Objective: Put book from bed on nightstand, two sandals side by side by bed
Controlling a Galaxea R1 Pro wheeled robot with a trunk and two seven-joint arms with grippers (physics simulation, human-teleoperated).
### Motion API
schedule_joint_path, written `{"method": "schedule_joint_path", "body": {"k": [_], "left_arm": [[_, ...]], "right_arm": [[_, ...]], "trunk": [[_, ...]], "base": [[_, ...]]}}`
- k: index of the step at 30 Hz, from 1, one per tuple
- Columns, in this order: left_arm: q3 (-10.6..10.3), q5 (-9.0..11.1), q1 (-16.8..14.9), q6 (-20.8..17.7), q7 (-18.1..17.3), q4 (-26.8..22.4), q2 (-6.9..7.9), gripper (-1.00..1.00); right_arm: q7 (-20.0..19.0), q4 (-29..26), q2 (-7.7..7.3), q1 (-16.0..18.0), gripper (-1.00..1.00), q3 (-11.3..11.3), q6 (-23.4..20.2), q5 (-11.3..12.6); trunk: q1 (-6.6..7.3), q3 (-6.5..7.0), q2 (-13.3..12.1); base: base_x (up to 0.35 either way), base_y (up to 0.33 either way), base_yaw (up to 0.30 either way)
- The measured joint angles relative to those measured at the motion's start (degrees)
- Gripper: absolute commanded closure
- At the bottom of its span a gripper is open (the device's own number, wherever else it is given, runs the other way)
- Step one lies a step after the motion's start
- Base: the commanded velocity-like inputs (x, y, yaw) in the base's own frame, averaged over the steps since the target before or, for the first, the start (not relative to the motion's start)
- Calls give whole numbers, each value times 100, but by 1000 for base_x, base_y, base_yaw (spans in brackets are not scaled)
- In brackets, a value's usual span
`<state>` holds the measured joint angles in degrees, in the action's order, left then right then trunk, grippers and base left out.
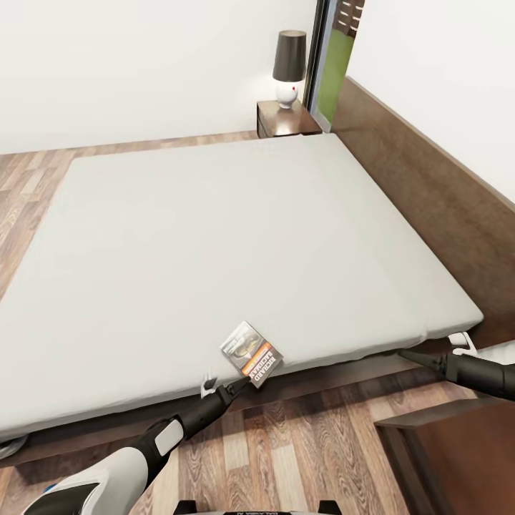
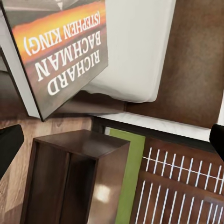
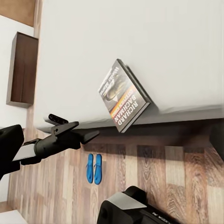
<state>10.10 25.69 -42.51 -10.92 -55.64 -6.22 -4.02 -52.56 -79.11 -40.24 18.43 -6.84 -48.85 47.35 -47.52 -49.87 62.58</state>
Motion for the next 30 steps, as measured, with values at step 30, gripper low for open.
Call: {"method": "schedule_joint_path", "body": {"k": [30], "left_arm": [[-2,-5,1,-2,1,1,0,-100]], "right_arm": [[0,-1,0,0,-100,0,0,1]], "trunk": [[-659,-539,1204]], "base": [[0,0,0]]}}
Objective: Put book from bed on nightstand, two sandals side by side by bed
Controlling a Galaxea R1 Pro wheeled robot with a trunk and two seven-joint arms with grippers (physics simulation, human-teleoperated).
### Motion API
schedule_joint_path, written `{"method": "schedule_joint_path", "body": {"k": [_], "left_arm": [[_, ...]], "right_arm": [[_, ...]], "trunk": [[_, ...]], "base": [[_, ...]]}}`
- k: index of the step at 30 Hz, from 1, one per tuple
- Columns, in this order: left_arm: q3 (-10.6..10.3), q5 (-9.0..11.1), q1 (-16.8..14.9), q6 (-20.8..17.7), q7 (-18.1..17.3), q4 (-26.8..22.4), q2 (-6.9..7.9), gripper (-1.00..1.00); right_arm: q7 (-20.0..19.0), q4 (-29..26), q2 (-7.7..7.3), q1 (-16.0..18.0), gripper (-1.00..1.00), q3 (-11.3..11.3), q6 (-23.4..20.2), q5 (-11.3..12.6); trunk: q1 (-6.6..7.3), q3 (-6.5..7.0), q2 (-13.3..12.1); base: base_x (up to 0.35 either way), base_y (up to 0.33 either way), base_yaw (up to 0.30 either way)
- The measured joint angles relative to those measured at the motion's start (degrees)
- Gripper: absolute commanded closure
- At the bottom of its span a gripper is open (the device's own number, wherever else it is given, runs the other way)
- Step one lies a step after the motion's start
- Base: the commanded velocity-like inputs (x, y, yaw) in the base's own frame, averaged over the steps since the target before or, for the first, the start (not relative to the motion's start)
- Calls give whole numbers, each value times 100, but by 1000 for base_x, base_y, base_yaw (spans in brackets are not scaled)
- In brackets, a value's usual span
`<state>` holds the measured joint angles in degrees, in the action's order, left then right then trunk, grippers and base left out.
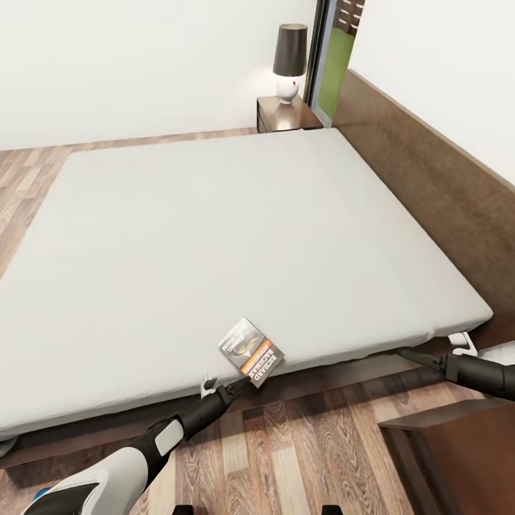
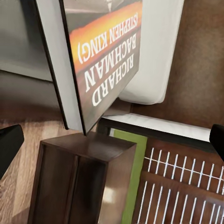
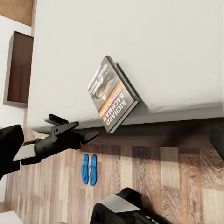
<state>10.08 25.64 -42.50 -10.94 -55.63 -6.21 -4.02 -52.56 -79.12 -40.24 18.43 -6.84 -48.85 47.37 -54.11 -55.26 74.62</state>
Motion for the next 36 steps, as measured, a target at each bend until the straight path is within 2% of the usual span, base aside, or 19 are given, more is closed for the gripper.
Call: {"method": "schedule_joint_path", "body": {"k": [27,36], "left_arm": [[9,8,-2,2,-13,6,0,-100],[3,7,-1,3,-9,4,0,-100]], "right_arm": [[0,1,1,0,-100,0,-1,0],[0,-8,0,0,-100,0,-1,0]], "trunk": [[-1,-1,1],[0,-1,2]], "base": [[0,-21,0],[122,0,0]]}}
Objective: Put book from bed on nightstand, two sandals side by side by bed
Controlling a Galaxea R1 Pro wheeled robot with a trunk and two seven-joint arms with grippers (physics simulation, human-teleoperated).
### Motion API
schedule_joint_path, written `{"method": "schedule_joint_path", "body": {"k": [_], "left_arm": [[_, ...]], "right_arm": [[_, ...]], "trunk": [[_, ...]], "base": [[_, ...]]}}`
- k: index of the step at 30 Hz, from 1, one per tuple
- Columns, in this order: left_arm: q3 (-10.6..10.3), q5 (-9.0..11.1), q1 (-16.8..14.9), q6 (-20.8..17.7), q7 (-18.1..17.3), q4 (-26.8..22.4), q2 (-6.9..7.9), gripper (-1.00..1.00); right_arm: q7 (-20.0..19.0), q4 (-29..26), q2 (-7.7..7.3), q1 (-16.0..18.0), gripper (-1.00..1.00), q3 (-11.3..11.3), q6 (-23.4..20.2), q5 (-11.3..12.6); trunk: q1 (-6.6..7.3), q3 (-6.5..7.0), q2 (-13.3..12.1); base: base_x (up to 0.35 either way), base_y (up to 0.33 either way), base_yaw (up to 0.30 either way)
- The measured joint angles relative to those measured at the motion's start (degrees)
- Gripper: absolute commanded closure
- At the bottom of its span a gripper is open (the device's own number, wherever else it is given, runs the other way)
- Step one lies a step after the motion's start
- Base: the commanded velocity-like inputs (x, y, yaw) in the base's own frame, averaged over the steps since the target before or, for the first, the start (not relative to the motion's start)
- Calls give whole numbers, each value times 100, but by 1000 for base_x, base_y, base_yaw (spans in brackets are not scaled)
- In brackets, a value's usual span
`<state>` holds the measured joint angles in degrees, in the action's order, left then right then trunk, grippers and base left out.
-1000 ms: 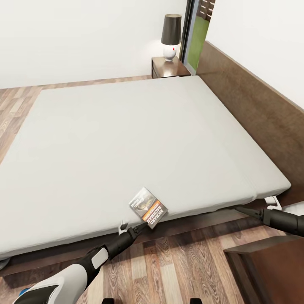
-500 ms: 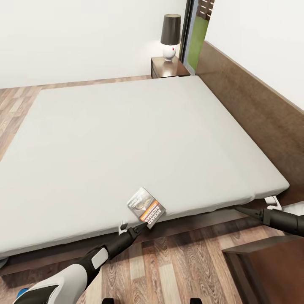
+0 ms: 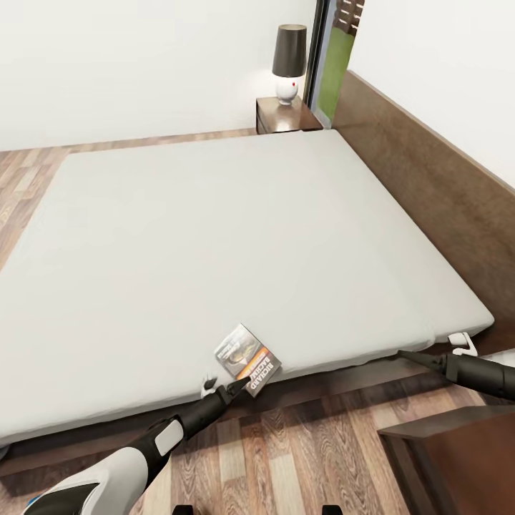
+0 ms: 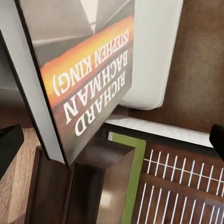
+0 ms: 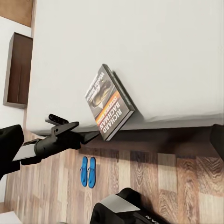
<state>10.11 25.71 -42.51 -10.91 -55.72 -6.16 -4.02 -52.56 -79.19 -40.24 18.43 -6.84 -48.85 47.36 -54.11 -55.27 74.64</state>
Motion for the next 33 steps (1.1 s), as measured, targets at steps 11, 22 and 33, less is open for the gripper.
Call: {"method": "schedule_joint_path", "body": {"k": [11,22,33], "left_arm": [[4,1,0,0,0,2,0,-100],[-1,1,-1,-3,0,2,0,-100],[-1,1,-1,0,0,3,0,-100]], "right_arm": [[0,0,1,0,-100,0,0,1],[0,0,0,0,-100,0,1,-1],[0,-1,0,0,-100,0,0,2]], "trunk": [[-1,0,0],[-220,-179,400],[-374,-305,682]], "base": [[4,0,0],[0,0,0],[0,0,0]]}}
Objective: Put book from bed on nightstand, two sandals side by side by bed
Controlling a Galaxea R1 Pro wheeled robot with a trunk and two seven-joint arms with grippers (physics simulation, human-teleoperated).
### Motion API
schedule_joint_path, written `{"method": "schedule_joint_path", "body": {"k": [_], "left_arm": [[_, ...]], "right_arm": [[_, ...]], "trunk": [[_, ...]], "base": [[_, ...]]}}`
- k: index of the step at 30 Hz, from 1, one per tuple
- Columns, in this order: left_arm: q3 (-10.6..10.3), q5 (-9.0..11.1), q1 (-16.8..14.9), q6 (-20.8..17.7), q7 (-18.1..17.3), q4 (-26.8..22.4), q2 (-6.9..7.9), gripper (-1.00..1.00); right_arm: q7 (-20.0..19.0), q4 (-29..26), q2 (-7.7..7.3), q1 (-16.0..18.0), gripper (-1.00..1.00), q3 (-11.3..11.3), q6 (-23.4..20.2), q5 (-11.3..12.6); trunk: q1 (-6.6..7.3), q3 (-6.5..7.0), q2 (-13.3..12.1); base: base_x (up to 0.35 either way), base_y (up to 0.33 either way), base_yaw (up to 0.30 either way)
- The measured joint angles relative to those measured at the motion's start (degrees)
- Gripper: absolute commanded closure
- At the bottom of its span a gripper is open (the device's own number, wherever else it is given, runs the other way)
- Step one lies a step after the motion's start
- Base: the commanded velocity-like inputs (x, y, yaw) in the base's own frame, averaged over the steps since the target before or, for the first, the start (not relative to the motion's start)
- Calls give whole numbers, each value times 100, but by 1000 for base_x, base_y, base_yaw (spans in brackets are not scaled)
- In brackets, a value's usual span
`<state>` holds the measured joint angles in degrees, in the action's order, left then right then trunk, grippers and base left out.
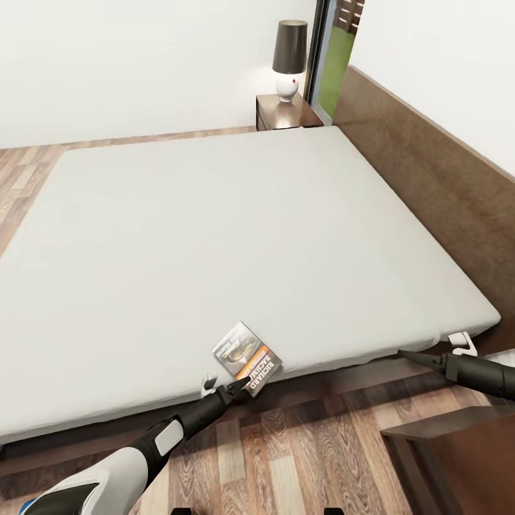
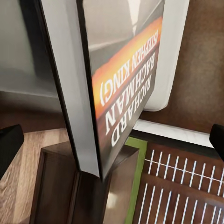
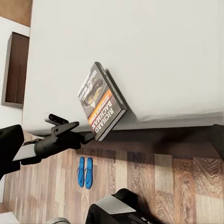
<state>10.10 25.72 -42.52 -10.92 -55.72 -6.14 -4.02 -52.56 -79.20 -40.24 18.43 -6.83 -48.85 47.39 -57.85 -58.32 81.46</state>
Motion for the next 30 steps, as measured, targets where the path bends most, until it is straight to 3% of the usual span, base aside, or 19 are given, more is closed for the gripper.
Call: {"method": "schedule_joint_path", "body": {"k": [30], "left_arm": [[-1,0,0,0,0,0,0,-100]], "right_arm": [[0,0,0,0,-100,0,0,-2]], "trunk": [[0,0,0]], "base": [[0,-15,0]]}}
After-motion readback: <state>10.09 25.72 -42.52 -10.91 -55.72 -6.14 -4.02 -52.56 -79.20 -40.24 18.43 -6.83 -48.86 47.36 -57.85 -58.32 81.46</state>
